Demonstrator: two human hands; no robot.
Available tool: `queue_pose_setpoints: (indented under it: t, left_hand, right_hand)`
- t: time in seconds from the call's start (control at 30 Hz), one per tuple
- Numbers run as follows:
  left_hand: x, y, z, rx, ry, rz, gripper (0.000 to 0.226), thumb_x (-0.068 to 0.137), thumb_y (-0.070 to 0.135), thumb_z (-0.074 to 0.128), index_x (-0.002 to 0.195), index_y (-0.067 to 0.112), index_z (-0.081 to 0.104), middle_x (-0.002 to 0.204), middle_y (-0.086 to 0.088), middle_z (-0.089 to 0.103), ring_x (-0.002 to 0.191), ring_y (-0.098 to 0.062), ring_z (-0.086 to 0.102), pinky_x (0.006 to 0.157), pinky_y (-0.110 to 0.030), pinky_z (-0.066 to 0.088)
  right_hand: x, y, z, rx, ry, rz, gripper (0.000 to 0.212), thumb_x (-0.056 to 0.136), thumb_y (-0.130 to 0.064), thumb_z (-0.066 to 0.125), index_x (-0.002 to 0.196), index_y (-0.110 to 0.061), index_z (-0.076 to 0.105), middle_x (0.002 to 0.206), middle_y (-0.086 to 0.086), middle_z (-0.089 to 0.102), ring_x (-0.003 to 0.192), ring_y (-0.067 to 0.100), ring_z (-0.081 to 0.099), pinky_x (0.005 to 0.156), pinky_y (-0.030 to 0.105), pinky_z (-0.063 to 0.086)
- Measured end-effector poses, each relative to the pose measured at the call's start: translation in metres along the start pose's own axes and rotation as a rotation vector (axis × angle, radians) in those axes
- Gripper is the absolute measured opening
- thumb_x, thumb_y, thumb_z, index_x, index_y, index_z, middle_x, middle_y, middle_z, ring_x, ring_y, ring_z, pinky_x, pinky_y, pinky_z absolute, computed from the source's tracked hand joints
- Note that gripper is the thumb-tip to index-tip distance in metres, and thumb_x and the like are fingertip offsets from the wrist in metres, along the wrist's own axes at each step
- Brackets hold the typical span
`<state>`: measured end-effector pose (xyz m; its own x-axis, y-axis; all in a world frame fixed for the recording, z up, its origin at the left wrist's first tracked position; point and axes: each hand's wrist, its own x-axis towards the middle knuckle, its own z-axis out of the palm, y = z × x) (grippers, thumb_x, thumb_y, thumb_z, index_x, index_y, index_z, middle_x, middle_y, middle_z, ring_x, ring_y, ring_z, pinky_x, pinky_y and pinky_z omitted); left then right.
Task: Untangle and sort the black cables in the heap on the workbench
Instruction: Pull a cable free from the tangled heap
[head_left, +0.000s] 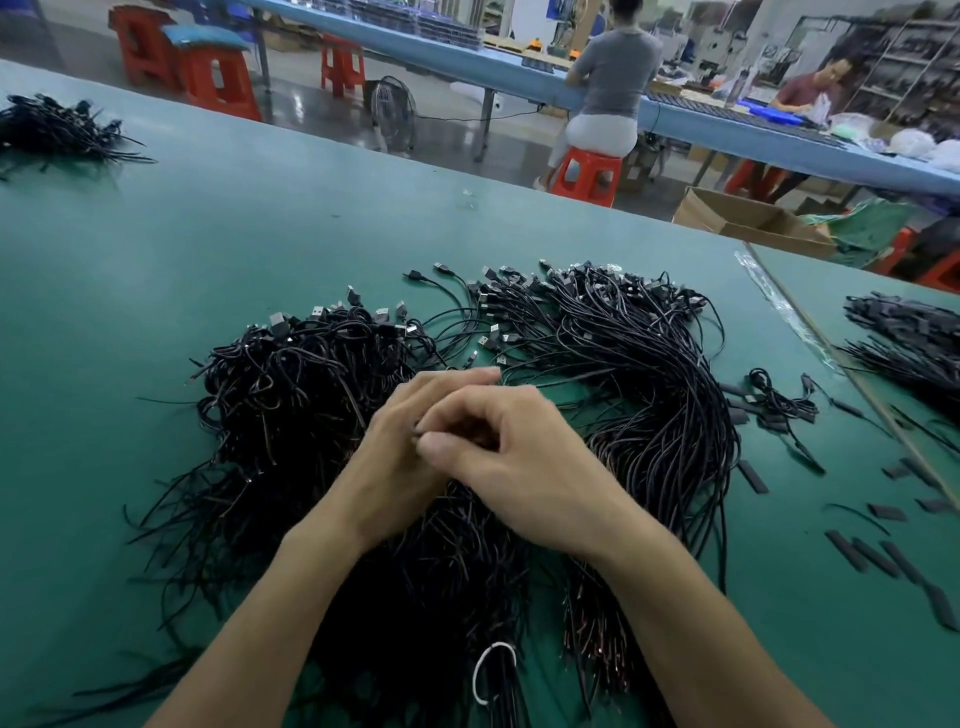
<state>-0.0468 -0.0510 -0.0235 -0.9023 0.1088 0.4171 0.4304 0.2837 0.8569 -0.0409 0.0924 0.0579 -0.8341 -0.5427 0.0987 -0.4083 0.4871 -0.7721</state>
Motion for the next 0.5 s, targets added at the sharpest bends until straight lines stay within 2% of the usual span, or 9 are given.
queue_pose_setpoints:
  t: [0.07,0.13,0.2,0.27,0.3,0.37,0.43,0.5]
  left_hand:
    - [-0.001,-0.002,-0.004,-0.050,0.012,-0.027,0.032,0.087,0.026,0.063,0.117,0.036,0.068,0.127,0.006,0.062,0.123,-0.019,0.058,0.101,-0.047,0.050]
    - [0.000,-0.004,-0.007,-0.021,0.124,-0.043,0.012,0.096,0.030,0.061,0.102,0.035,0.071,0.123,0.005,0.064,0.118,-0.013,0.060,0.097,-0.044,0.053]
    - [0.003,0.000,-0.008,-0.033,0.316,-0.052,0.017,0.101,0.038,0.054,0.090,0.034,0.066,0.117,0.003,0.067,0.111,-0.015,0.064,0.094,-0.044,0.055]
    - [0.007,0.006,-0.010,-0.086,0.488,-0.014,0.018,0.099,0.037,0.055,0.082,0.035,0.061,0.094,-0.001,0.073,0.089,-0.024,0.070,0.083,-0.040,0.056]
    - [0.007,0.011,-0.012,-0.093,0.557,0.009,0.021,0.097,0.036,0.057,0.076,0.034,0.059,0.077,-0.001,0.071,0.073,-0.029,0.068,0.073,-0.037,0.055]
    - [0.006,0.017,-0.019,-0.078,0.672,0.036,0.032,0.093,0.037,0.065,0.065,0.029,0.053,0.055,0.002,0.060,0.050,-0.029,0.057,0.054,-0.029,0.050]
    - [0.006,0.023,-0.027,-0.061,0.760,0.038,0.041,0.088,0.036,0.070,0.059,0.021,0.046,0.049,-0.002,0.050,0.042,-0.027,0.043,0.045,-0.022,0.040]
    - [0.005,0.029,-0.034,-0.059,0.782,0.035,0.043,0.086,0.034,0.071,0.056,0.020,0.043,0.046,0.005,0.044,0.040,-0.012,0.032,0.044,-0.018,0.031]
  right_hand:
    - [-0.006,-0.011,-0.002,0.069,-0.023,-0.064,0.009,0.088,-0.024,0.073,0.081,-0.029,0.071,0.073,-0.021,0.064,0.071,-0.006,0.061,0.068,0.012,0.045]
    - [-0.011,-0.011,-0.012,0.125,0.010,-0.075,0.012,0.086,-0.024,0.076,0.077,-0.019,0.070,0.067,-0.013,0.063,0.061,-0.003,0.056,0.060,0.016,0.045]
    - [-0.016,-0.004,-0.026,0.140,0.073,-0.043,0.014,0.085,-0.026,0.076,0.076,-0.017,0.070,0.065,-0.003,0.063,0.057,0.001,0.052,0.053,0.023,0.046]
    - [-0.022,0.011,-0.041,0.105,0.155,0.015,0.014,0.085,-0.027,0.075,0.075,-0.020,0.069,0.064,-0.007,0.063,0.055,0.001,0.053,0.053,0.019,0.045]
    - [-0.024,0.021,-0.047,0.068,0.221,0.052,0.015,0.086,-0.027,0.075,0.075,-0.021,0.068,0.063,-0.011,0.063,0.054,-0.001,0.052,0.053,0.017,0.045]
    - [-0.028,0.044,-0.061,-0.074,0.419,0.141,0.016,0.088,-0.028,0.074,0.075,-0.022,0.065,0.061,-0.014,0.063,0.052,-0.004,0.055,0.053,0.010,0.044]
    - [-0.033,0.065,-0.076,-0.296,0.616,0.254,0.020,0.089,-0.026,0.073,0.073,-0.022,0.062,0.062,-0.012,0.061,0.056,0.000,0.057,0.054,0.003,0.040]
    - [-0.039,0.085,-0.087,-0.456,0.614,0.400,0.023,0.091,-0.023,0.070,0.072,-0.020,0.059,0.067,-0.007,0.062,0.060,0.000,0.053,0.052,0.008,0.038]
